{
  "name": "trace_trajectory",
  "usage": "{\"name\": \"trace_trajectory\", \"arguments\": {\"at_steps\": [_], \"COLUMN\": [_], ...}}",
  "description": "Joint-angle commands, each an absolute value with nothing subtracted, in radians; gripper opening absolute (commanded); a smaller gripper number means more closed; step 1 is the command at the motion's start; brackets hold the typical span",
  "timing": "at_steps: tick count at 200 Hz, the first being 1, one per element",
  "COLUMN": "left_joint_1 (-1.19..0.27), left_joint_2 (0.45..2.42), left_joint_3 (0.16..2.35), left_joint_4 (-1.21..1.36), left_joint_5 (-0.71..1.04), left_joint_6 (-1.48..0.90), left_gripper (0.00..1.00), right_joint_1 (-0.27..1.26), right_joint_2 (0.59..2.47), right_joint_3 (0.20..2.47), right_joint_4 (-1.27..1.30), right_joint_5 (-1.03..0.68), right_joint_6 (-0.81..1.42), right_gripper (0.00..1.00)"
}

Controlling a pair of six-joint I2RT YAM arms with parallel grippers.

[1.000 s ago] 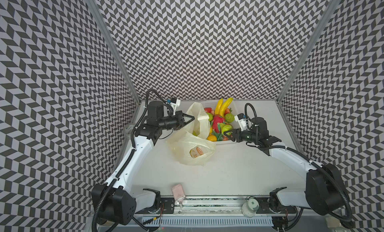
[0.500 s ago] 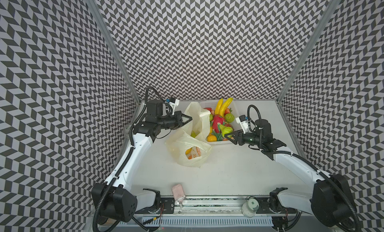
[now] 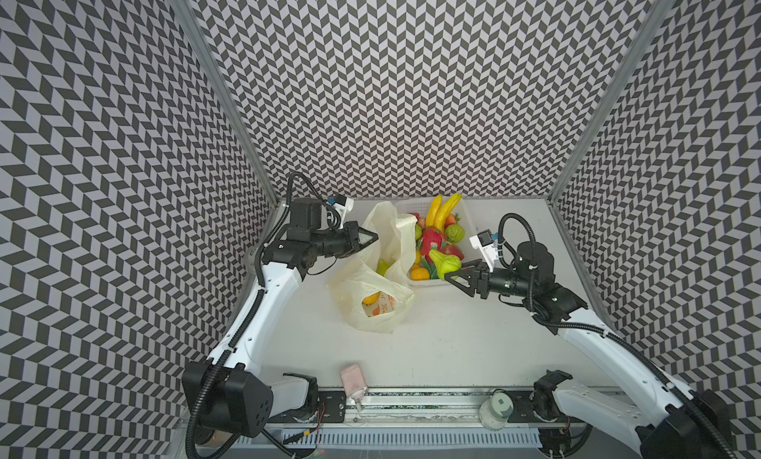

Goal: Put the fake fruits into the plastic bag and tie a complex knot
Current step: 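Lift the chayote and carry it into the bag with the right gripper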

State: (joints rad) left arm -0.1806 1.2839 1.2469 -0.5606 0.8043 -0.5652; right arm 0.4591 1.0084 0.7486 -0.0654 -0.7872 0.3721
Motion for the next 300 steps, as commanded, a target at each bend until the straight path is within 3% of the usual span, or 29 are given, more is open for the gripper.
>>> {"name": "trace_trajectory", "arguments": {"at_steps": [1, 44, 103, 214, 262, 300], "left_joint_1": [-0.179, -0.179, -0.179, -0.181, -0.181, -0.181], "left_joint_2": [1.292, 1.285, 1.258, 1.238, 1.236, 1.236], "left_joint_3": [1.275, 1.266, 1.246, 1.23, 1.231, 1.23], "left_joint_4": [-0.566, -0.561, -0.546, -0.51, -0.497, -0.497], "left_joint_5": [0.808, 0.814, 0.829, 0.854, 0.857, 0.856], "left_joint_6": [-0.549, -0.552, -0.561, -0.574, -0.584, -0.584], "left_gripper": [0.0, 0.0, 0.0, 0.0, 0.0, 0.0], "right_joint_1": [0.537, 0.675, 0.802, 0.896, 0.896, 0.897], "right_joint_2": [0.965, 0.98, 1.16, 1.459, 1.511, 1.514], "right_joint_3": [0.741, 0.763, 0.882, 1.057, 1.097, 1.099], "right_joint_4": [0.016, 0.099, 0.154, 0.184, 0.168, 0.154], "right_joint_5": [-0.797, -0.69, -0.564, -0.463, -0.465, -0.465], "right_joint_6": [0.441, 0.501, 0.54, 0.589, 0.571, 0.563], "right_gripper": [0.49, 0.49, 0.49, 0.51, 0.59, 0.72]}}
